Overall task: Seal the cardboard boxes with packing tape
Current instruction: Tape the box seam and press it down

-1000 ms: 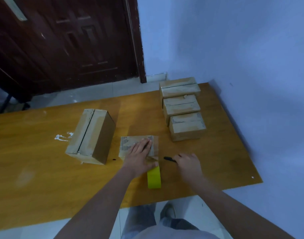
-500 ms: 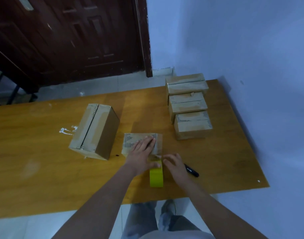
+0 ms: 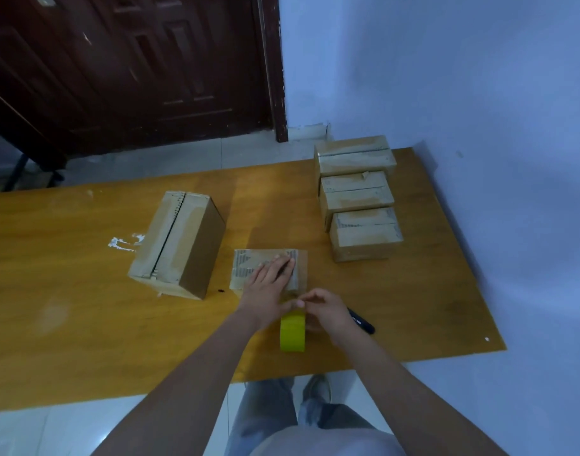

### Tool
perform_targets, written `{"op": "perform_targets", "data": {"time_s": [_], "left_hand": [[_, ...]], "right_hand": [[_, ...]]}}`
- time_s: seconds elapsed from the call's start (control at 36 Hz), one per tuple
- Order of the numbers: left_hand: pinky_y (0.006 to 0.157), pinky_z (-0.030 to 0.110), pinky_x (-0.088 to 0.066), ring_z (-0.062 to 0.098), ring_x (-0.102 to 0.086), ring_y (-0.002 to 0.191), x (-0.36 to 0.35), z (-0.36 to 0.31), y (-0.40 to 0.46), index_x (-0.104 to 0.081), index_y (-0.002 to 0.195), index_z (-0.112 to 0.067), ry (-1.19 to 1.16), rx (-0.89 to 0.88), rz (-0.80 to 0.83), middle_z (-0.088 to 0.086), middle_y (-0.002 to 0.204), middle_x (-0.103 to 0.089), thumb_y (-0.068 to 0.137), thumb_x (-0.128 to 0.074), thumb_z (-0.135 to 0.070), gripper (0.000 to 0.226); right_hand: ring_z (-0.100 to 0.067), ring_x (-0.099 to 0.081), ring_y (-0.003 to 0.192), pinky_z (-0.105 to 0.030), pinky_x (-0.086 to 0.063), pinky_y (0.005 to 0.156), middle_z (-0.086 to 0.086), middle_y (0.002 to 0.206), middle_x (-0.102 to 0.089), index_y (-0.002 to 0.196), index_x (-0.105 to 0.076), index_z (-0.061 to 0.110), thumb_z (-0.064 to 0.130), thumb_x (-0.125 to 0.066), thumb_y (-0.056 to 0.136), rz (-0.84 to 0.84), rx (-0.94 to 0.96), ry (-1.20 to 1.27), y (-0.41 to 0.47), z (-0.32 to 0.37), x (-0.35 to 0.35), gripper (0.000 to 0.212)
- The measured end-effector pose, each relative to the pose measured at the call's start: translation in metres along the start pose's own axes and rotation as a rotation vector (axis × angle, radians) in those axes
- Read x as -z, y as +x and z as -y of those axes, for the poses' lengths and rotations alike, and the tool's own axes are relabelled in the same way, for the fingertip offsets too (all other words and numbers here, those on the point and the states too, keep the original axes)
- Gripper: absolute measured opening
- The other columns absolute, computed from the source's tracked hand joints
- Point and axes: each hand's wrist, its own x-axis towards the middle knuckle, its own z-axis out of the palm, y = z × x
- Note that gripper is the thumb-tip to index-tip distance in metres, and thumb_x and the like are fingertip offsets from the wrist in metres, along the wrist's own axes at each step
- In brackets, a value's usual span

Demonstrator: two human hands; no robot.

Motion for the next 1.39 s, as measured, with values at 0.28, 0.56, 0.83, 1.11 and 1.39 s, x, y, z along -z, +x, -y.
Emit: {"op": "perform_targets", "data": {"time_s": [0.28,0.56,0.83,1.11,1.39], "left_hand": [[0.117,0.03,0.002,0.015,-0.006,0.146,-0.004,-0.004,0.001,-0.012,0.152,-0.026,-0.074,0.062,-0.108,-0.005,0.159,-0.01,0.096,-0.038,-0.051,0.066],[0.116,0.029,-0.001,0.014,-0.009,0.146,-0.005,-0.012,0.002,-0.02,0.15,-0.029,-0.139,0.144,-0.165,-0.01,0.157,-0.014,0.094,-0.05,-0.045,0.065],[0.115,0.036,-0.014,0.02,-0.025,0.142,-0.015,-0.006,0.002,-0.034,0.147,-0.022,-0.122,0.086,-0.243,-0.001,0.153,-0.032,0.091,-0.049,-0.048,0.064],[0.116,0.035,-0.013,0.019,-0.024,0.142,-0.014,-0.007,0.002,-0.032,0.148,-0.021,-0.112,0.076,-0.264,-0.002,0.154,-0.03,0.093,-0.053,-0.042,0.062],[0.106,0.043,-0.035,0.026,-0.044,0.132,-0.016,-0.005,0.009,-0.046,0.141,-0.014,-0.013,0.127,-0.27,0.002,0.145,-0.045,0.082,-0.067,-0.042,0.069]], "right_hand": [[-0.021,-0.063,0.08,-0.028,-0.058,0.066,-0.011,0.089,-0.063,0.083,-0.061,0.008,0.002,-0.059,0.088,-0.042,-0.029,-0.004,-0.004,0.008,-0.003,0.007],[-0.017,-0.059,0.063,-0.023,-0.052,0.05,-0.008,0.073,-0.058,0.07,-0.057,0.011,0.004,-0.062,0.088,-0.08,-0.116,-0.015,-0.001,0.015,-0.004,0.019],[-0.015,-0.058,0.069,-0.02,-0.053,0.058,-0.006,0.079,-0.059,0.074,-0.059,0.011,0.003,-0.059,0.089,-0.109,-0.091,0.0,0.0,0.009,-0.004,0.017],[-0.026,-0.06,0.083,-0.031,-0.053,0.059,-0.012,0.087,-0.06,0.076,-0.054,0.012,0.006,-0.053,0.092,-0.244,-0.159,0.134,0.002,0.004,-0.022,0.017],[-0.017,-0.055,0.08,-0.023,-0.046,0.07,-0.005,0.083,-0.059,0.069,-0.054,0.012,0.0,-0.049,0.089,-0.236,-0.132,-0.159,-0.016,-0.018,0.009,0.024]]}}
